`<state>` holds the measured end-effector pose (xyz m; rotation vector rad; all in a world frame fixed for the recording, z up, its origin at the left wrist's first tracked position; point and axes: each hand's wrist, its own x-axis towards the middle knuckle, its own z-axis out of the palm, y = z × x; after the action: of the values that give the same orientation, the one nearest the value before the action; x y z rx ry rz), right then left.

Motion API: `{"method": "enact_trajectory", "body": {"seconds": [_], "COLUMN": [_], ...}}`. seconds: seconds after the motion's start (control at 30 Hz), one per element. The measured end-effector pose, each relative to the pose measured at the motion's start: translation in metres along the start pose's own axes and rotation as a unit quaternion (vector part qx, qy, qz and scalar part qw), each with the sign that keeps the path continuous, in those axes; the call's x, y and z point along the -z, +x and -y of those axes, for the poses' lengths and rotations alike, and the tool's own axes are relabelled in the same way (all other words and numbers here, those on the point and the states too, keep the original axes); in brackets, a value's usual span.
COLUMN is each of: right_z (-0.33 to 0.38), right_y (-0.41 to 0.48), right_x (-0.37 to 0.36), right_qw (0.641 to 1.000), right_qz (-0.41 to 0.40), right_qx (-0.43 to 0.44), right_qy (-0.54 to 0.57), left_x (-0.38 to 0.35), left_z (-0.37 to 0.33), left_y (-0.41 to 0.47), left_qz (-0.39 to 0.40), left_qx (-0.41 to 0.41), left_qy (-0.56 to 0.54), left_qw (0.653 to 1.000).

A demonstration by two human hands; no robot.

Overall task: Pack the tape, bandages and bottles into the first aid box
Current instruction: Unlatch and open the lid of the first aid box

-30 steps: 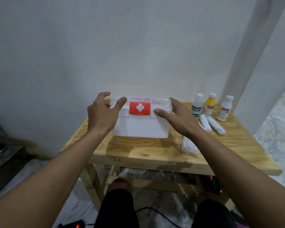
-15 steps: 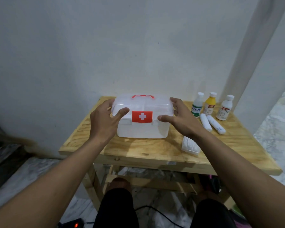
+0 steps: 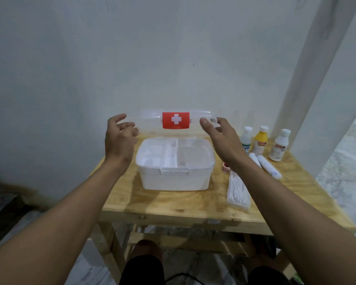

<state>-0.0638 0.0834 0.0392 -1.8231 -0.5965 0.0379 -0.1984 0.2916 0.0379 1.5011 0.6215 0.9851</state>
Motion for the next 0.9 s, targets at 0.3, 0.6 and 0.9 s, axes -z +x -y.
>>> {"method": "enact_trajectory", "body": {"seconds": [0.3,0.6,0.9], "right_z": [0.01,-0.002,-0.014], "right_y": [0.031,0.034,0.022], "right_x": [-0.01,-0.019,-0.012], "right_qw": [0.996,0.982,0.97], "right_qz": [0.028,0.09,0.101], "right_qx": [-0.08,-0.098,-0.08], "right_qy": [-0.01,-0.134,-0.207], "left_x": [-0.006,-0.006,-0.001], "left_z": [0.014,0.02,0.029], "left_y": [0.034,0.033,0.038], "left_qz": [0.126,0.113,0.137], "left_qx": [0.076,0.015,0.023], "left_qy": [0.101,0.219,0.213], "left_qw": [0.984,0.969,0.967]}}
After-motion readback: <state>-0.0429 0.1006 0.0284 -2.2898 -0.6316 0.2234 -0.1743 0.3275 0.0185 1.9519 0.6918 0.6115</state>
